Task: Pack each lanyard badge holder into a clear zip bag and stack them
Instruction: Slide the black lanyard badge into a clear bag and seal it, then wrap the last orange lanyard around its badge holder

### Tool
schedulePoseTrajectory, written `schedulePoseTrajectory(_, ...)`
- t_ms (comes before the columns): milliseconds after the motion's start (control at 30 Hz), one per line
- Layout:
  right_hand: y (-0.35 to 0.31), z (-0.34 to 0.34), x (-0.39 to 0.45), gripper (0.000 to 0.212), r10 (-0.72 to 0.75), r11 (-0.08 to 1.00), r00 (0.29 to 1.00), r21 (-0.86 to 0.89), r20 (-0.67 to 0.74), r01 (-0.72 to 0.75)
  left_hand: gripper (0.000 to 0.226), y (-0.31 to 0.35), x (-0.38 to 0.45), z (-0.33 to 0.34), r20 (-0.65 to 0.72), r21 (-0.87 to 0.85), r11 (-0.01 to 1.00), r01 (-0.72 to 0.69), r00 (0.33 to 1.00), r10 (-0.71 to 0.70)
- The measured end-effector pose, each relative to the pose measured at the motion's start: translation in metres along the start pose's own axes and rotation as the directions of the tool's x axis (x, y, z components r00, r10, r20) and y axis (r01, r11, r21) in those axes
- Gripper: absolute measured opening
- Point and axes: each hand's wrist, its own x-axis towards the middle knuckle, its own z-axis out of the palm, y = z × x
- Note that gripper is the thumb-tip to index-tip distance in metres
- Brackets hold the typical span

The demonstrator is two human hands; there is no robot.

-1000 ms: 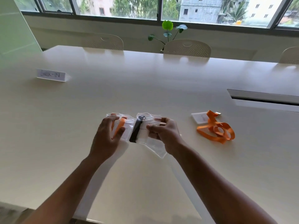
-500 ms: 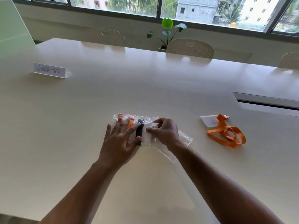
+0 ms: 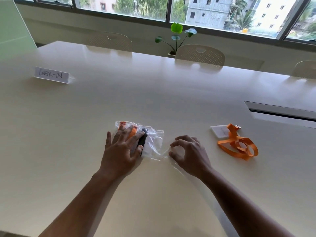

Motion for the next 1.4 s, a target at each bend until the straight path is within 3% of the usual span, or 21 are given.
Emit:
schedulePoseTrajectory(167,0.022,-0.010,-0.017,0.029,-0.070,0.998,0.998,0.005,0.004,0.070,0.058,0.018,-0.002,-0.006,0.002,0.031,0.999,-0.040,0.999,0.040)
schedulePoseTrajectory(400,0.049,-0.022,-0.038,0.033,-0.155,0.984,0.988,0.088,0.027,0.152,0.047,0.079,-0.003,0.011,0.025,-0.120,0.981,-0.155,0.987,0.159)
schedulePoseTrajectory(567,0.086,-0.047,-0.038,0.025,-0.082,0.979,0.984,0.170,-0.158,0.109,0.041,0.135,0.009,0.034,0.079,-0.203,0.959,-0.199,0.973,0.219)
schedulePoseTrajectory(733,0.145,-0.082,-0.020,0.022,0.034,0.997,0.940,0.078,-0.339,-0.008,0.040,0.200,0.036,0.058,0.120,-0.273,0.946,-0.172,0.970,0.211)
schedulePoseTrajectory(867,0.191,-0.104,-0.007,0.034,0.026,0.998,0.984,-0.059,-0.178,-0.037,0.042,0.257,0.070,0.080,0.172,-0.299,0.949,-0.096,0.973,0.153)
schedulePoseTrajectory(1000,0.222,-0.105,-0.011,0.026,-0.008,1.000,0.998,-0.012,-0.066,0.008,0.043,0.291,0.097,0.100,0.232,-0.253,0.966,-0.054,0.966,0.115)
schedulePoseTrajectory(1233,0.257,-0.108,-0.031,0.019,-0.094,0.982,0.987,0.150,-0.133,0.114,0.054,0.313,0.115,0.131,0.394,-0.096,0.995,0.006,0.918,0.032)
schedulePoseTrajectory(1400,0.284,-0.119,-0.045,0.015,-0.080,0.963,0.986,0.245,-0.150,0.115,0.058,0.322,0.111,0.139,0.314,0.042,0.999,0.004,0.949,-0.017)
